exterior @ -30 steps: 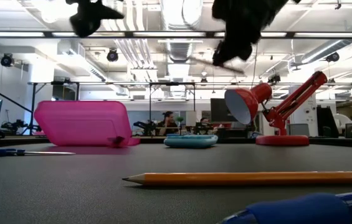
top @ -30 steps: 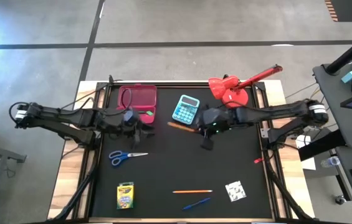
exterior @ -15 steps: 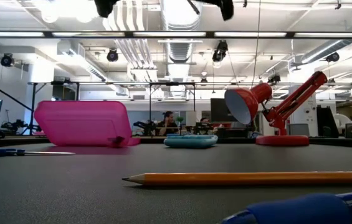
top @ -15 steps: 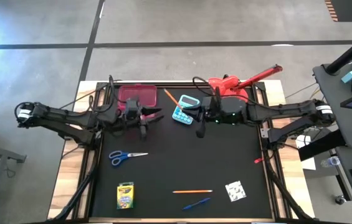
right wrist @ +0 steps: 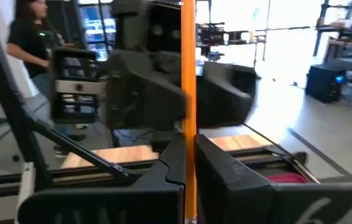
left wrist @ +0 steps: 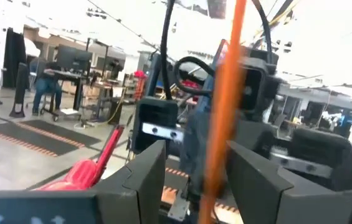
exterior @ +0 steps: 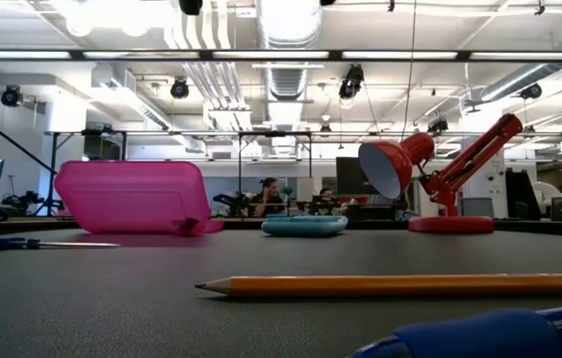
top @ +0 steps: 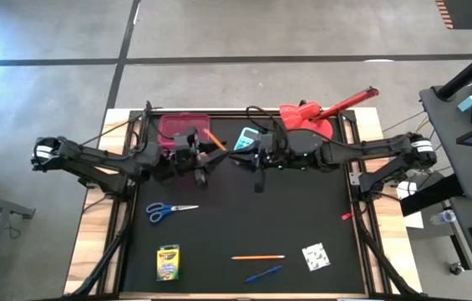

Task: Pack school essentials
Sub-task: Put the orange pencil into the red supply box

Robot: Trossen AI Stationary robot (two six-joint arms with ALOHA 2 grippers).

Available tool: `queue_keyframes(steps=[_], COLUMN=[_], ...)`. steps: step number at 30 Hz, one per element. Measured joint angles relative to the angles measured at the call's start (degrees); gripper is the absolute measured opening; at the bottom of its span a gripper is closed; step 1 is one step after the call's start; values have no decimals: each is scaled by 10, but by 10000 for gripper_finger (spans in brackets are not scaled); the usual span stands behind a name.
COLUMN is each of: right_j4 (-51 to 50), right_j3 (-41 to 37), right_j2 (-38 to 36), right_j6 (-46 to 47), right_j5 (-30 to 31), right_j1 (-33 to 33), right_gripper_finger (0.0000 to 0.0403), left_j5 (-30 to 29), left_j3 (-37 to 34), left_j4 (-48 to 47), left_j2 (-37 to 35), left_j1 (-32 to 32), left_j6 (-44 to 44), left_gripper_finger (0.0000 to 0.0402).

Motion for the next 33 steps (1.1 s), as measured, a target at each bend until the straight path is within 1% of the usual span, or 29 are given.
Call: queue_keyframes(steps=[4, 7, 14, 22, 30, 33], right_j4=[-7, -17, -35, -34, -40, -98], right_j3=[22, 35, 44, 44, 45, 65], right_j2=[16, 22, 18, 20, 18, 17], right_j6=[-9, -16, -26, -13, 26, 44], right_j5=[-1, -1, -2, -3, -3, -3], right_j1=[9, 10, 11, 12, 12, 11], right_gripper_finger=[9, 9, 9, 9, 11, 32], left_j5=[7, 16, 30, 56, 60, 60], left_j3=[0, 0, 0, 0, 0, 0], left_j4=[7, 6, 7, 7, 5, 0], left_j2=[-5, -14, -31, -31, -31, -30], left_j1=[-1, -3, -7, -7, -7, -7], left_j6=[1, 2, 2, 4, 3, 3], left_gripper_finger=[148, 137, 80, 11, 8, 7])
